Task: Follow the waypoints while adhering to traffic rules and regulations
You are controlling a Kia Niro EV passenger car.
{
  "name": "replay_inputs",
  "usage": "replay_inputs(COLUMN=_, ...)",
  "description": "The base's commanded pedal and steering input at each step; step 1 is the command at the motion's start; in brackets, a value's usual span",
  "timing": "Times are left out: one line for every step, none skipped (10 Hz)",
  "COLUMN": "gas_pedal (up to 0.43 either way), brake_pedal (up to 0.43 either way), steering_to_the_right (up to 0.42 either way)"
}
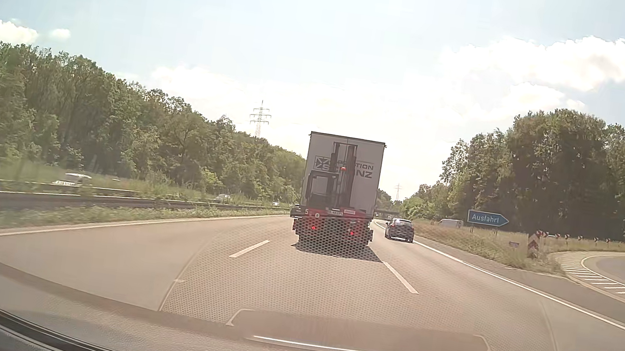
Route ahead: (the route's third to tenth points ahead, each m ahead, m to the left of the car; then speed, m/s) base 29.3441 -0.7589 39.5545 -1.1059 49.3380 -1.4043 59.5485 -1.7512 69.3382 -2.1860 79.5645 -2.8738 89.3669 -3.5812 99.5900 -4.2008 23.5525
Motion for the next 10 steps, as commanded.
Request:
replay_inputs(gas_pedal=0.311, brake_pedal=0.030, steering_to_the_right=0.004)
replay_inputs(gas_pedal=0.311, brake_pedal=0.024, steering_to_the_right=0.005)
replay_inputs(gas_pedal=0.331, brake_pedal=0.030, steering_to_the_right=0.004)
replay_inputs(gas_pedal=0.331, brake_pedal=0.030, steering_to_the_right=0.004)
replay_inputs(gas_pedal=0.331, brake_pedal=0.030, steering_to_the_right=0.004)
replay_inputs(gas_pedal=0.331, brake_pedal=0.030, steering_to_the_right=0.004)
replay_inputs(gas_pedal=0.331, brake_pedal=0.030, steering_to_the_right=0.004)
replay_inputs(gas_pedal=0.331, brake_pedal=0.030, steering_to_the_right=0.004)
replay_inputs(gas_pedal=0.331, brake_pedal=0.030, steering_to_the_right=0.004)
replay_inputs(gas_pedal=0.331, brake_pedal=0.030, steering_to_the_right=0.004)
